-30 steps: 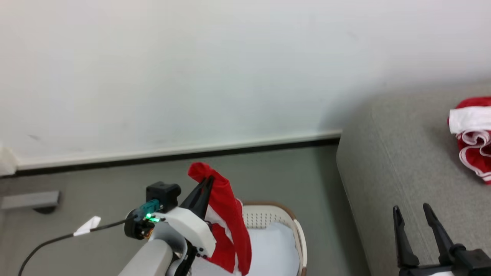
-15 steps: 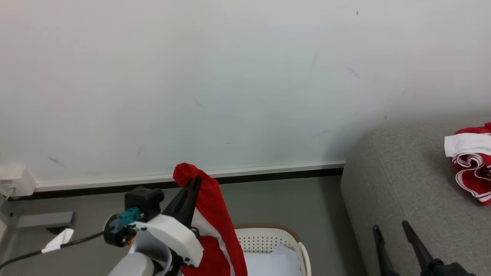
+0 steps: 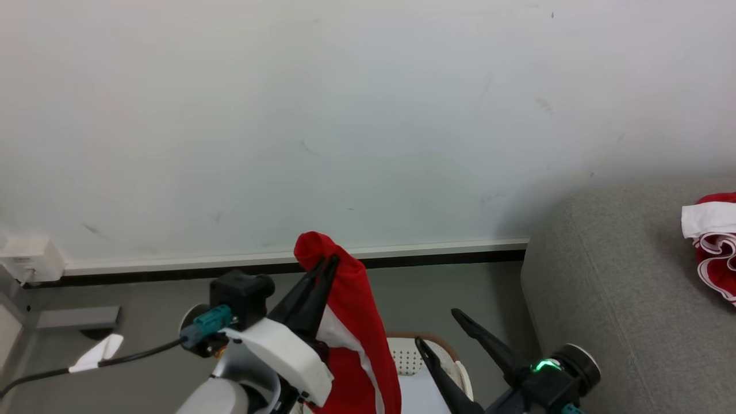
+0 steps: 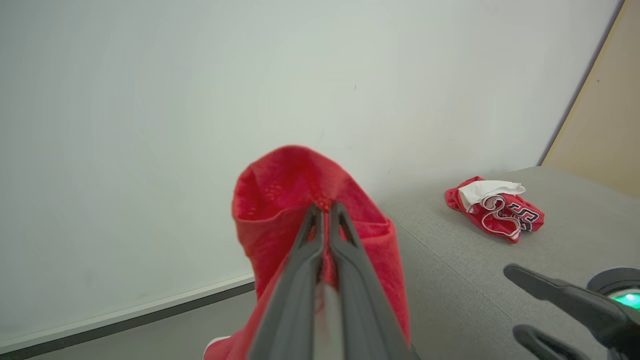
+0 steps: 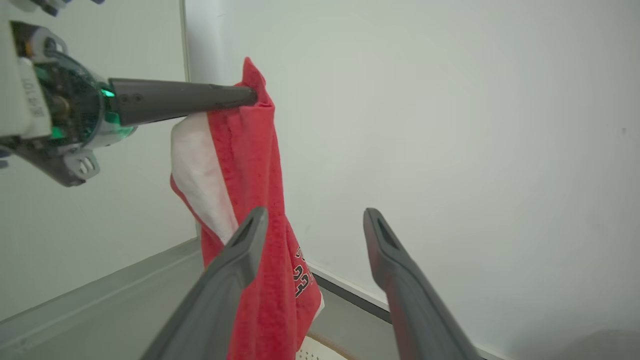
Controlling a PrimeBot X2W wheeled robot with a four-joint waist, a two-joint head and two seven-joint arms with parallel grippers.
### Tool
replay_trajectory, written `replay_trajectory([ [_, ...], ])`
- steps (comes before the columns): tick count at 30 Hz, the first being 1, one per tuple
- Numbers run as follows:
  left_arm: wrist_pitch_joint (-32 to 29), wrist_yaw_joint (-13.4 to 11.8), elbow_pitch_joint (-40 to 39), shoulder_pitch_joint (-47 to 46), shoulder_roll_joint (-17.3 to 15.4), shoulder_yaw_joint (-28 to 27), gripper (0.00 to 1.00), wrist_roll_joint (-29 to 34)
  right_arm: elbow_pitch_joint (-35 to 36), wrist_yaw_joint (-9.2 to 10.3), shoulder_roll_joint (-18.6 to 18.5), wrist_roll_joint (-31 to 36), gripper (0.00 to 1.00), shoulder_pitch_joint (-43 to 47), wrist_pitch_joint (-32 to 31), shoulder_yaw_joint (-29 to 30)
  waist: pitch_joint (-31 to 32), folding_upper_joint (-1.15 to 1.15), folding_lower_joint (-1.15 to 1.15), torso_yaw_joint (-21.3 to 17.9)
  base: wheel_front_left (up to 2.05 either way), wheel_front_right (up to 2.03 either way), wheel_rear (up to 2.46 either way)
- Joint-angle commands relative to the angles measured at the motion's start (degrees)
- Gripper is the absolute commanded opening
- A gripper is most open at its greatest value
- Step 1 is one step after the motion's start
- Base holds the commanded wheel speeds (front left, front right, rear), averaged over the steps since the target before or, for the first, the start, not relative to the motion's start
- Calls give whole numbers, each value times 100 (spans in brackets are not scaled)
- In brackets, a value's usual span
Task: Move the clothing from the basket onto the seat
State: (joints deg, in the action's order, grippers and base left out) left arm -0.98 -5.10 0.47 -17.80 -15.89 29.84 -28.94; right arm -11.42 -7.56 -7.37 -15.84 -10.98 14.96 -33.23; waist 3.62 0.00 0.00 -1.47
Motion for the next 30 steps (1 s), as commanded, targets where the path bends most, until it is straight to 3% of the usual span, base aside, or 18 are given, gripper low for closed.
replay_trajectory([
  [1, -20, 4, -73, -32, -3, 11, 0, -5, -56, 15, -71, -69, 100, -156, 16, -124, -9, 0, 0, 29, 0, 0, 0],
  [7, -200, 48, -284, -134, 98, 235, 0, 55, -402, 15, -212, -387, 100, -785, 17, -764, -19, 0, 0, 177, 0, 0, 0],
  [17, -396, 275, -526, -187, 274, 662, 0, -43, -1048, 15, -46, -840, 100, -1217, 17, -1214, -20, 0, 0, 282, 0, 0, 0],
  [18, -414, 269, -544, -184, 278, 677, 0, -44, -1126, 15, -37, -881, 73, -1249, 17, -1214, -13, 0, 0, 284, 0, 0, 0],
  [19, -423, 264, -563, -179, 282, 691, 0, -48, -1190, 16, -33, -950, 0, -1269, 17, -1254, -7, 0, 0, 287, 0, 0, 0],
  [29, -371, 235, -394, -89, 136, 709, 0, 47, -1261, 15, -209, -1298, 0, -1368, 17, -1116, -31, 0, 0, 212, 0, 0, 0],
  [30, -338, 231, -362, -81, 132, 710, 10, 53, -1246, 15, -230, -1298, 0, -1361, 17, -1094, -33, 0, 0, 195, 0, 0, 0],
])
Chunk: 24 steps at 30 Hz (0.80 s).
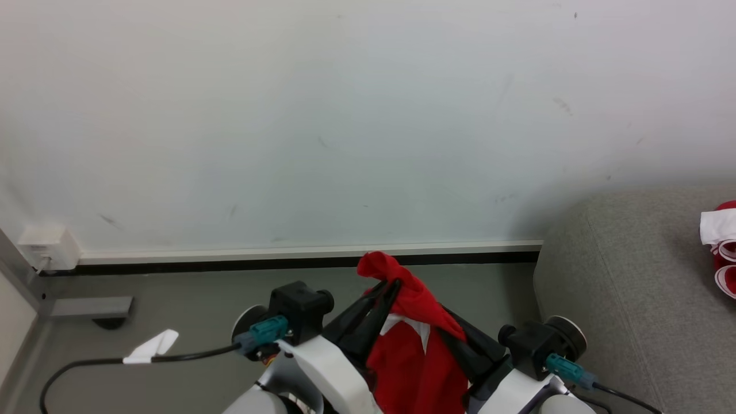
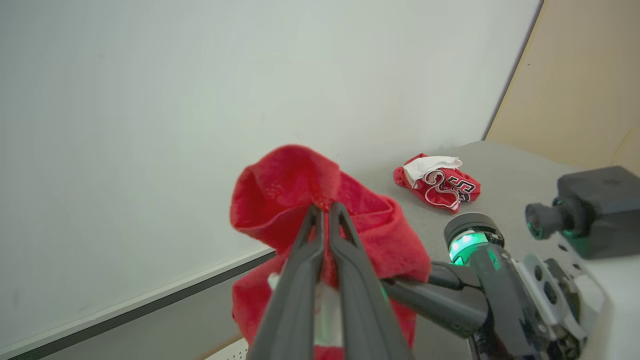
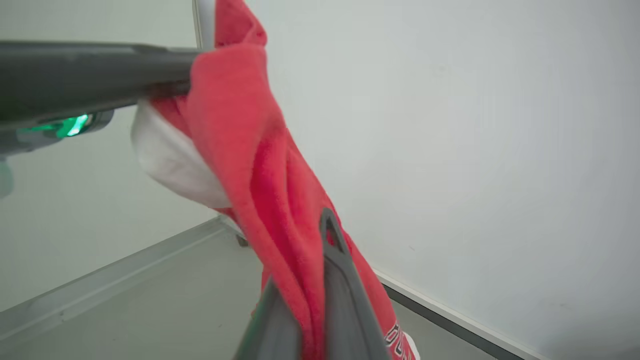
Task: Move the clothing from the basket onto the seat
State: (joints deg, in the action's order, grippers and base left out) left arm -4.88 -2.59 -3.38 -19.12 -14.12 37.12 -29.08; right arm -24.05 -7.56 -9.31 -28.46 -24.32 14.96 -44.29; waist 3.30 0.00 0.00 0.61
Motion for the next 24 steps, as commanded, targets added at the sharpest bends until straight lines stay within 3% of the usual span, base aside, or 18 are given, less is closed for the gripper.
replay_trajectory([
  [1, 86, -30, 54, 57, -42, -24, 42, 65, 32, 15, -65, -23, 0, -26, 17, 50, -3, 0, 0, -34, 0, 0, 0],
  [2, 107, -35, 96, 64, -47, -23, 86, 70, 42, 15, -82, -7, 0, -26, 17, 84, -4, 0, 0, -55, 0, 0, 0],
  [3, 113, -33, 135, 68, -54, -14, 100, 88, 53, 16, -101, 15, 0, -30, 17, 117, -6, 0, 0, -76, 0, 0, 0],
  [12, 269, -20, 450, 167, -6, 102, 100, 125, 230, 15, -305, 188, 0, -57, 17, 486, -49, 0, 0, -415, 0, 0, 0],
  [24, 501, 42, 744, 207, 117, 289, 100, 161, 528, 15, -667, 319, 0, 37, 17, 1049, -165, 0, 0, -1166, 0, 0, 0],
])
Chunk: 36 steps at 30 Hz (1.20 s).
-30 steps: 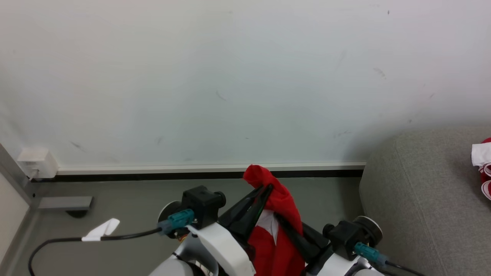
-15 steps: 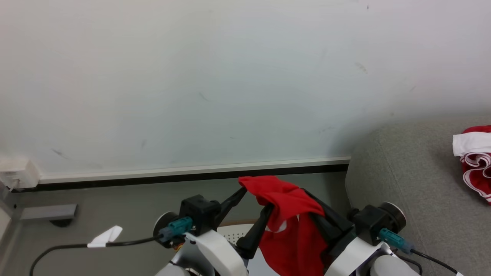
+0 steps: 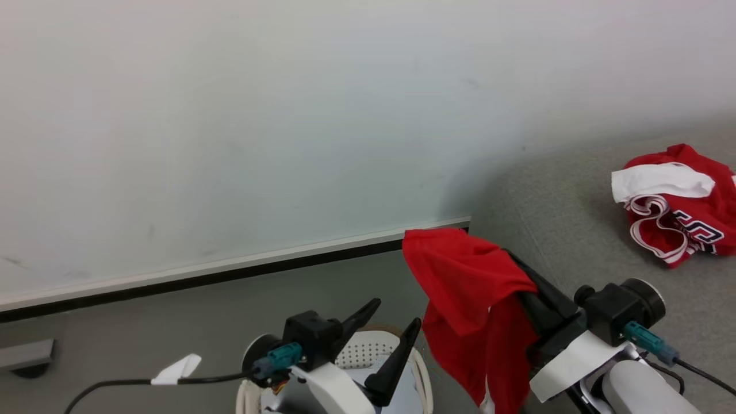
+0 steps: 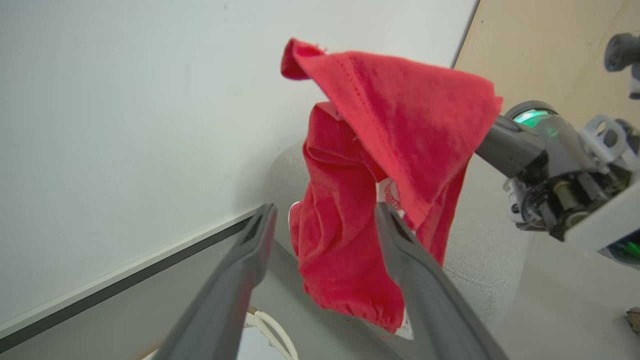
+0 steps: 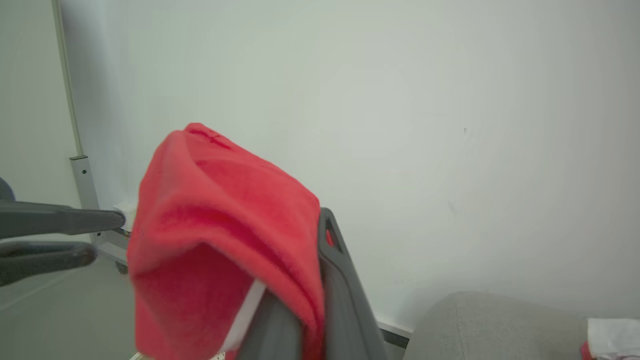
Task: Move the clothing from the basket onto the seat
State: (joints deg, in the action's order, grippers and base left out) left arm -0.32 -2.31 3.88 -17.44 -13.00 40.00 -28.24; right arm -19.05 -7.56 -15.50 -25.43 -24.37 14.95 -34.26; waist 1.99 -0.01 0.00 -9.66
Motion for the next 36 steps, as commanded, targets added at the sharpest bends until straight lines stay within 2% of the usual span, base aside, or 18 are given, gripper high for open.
replay_trajectory([
  [1, 40, 19, 36, 35, 10, 13, 100, 86, 54, 15, -62, 18, 0, 56, 18, 85, -42, 1, 0, -210, 0, 0, 0],
  [13, 147, 26, 92, -58, 79, 97, 100, 89, 281, 15, -233, 99, 0, 222, 18, 505, -144, 1, 0, -804, 0, 0, 0],
  [24, 175, 37, 46, -196, 80, 145, 100, 110, 351, 15, -232, 98, 0, 220, 18, 813, -372, 1, 0, -867, 0, 0, 0],
  [31, 45, 88, -187, -627, -57, 105, 100, 238, 259, 15, -280, 260, 0, -487, 15, 1404, -1224, 1, 0, -679, 0, 0, 0],
  [36, 6, 179, -348, -1030, -201, -4, 100, 341, 119, 15, -610, 412, 0, -1535, -195, 1982, -1998, 1, 0, -418, 0, 0, 0],
])
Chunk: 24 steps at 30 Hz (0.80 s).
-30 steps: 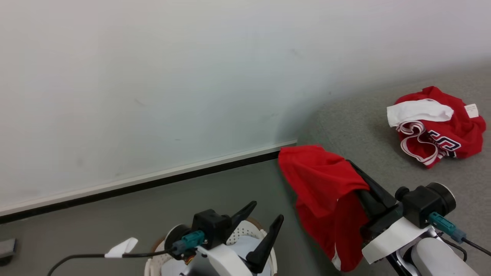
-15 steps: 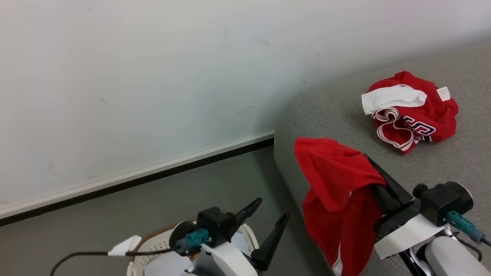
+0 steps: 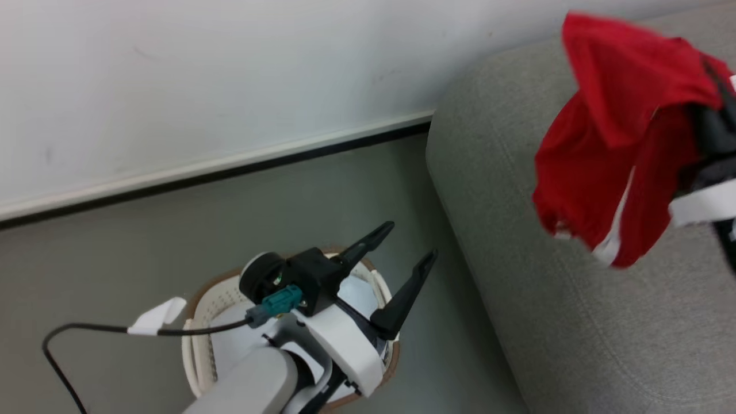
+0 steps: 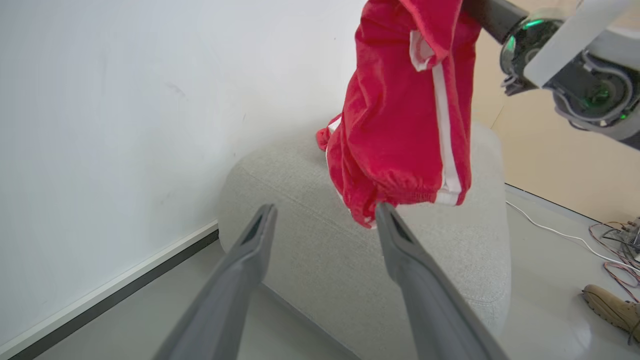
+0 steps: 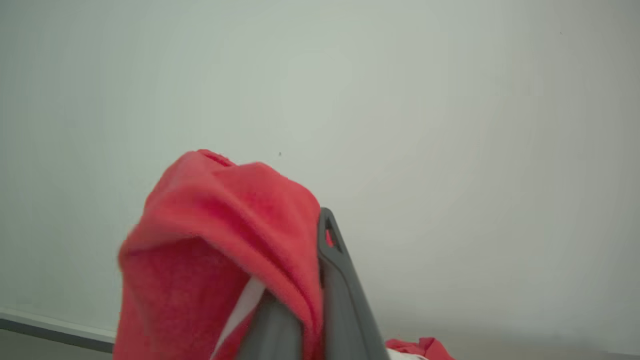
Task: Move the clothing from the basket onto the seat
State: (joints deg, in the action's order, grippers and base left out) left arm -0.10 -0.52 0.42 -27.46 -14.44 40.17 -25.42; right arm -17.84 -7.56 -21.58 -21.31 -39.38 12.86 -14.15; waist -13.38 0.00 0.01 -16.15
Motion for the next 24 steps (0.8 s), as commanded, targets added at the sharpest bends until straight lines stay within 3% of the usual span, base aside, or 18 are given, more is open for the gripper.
replay_trajectory([
  [1, -21, 22, -32, -112, -91, -43, 100, 73, -7, 16, -125, 37, 0, -285, -56, 140, -626, 0, -1, 291, 0, 0, 0],
  [10, -50, 185, -480, -767, -299, -215, 100, 197, -4, 15, -1182, 512, 0, -2358, -1105, 2037, -1943, 0, -1, 831, 0, 0, 0],
  [13, -1, 237, -569, -909, -321, -242, 100, 217, -329, 15, -1348, 860, 0, -2717, -1385, 2608, -2218, 0, -1, 983, 0, 0, 0],
  [18, 93, 265, -585, -1031, -250, -235, 100, 216, -1043, 16, -1225, 1522, 0, -2634, -1452, 3526, -2474, 0, -1, 1193, 0, 0, 0],
  [24, 196, 228, -417, -881, -245, -193, 100, 174, -2018, 16, -539, 2209, 0, -2033, -1060, 4411, -2519, 0, -1, 1317, 0, 0, 0],
])
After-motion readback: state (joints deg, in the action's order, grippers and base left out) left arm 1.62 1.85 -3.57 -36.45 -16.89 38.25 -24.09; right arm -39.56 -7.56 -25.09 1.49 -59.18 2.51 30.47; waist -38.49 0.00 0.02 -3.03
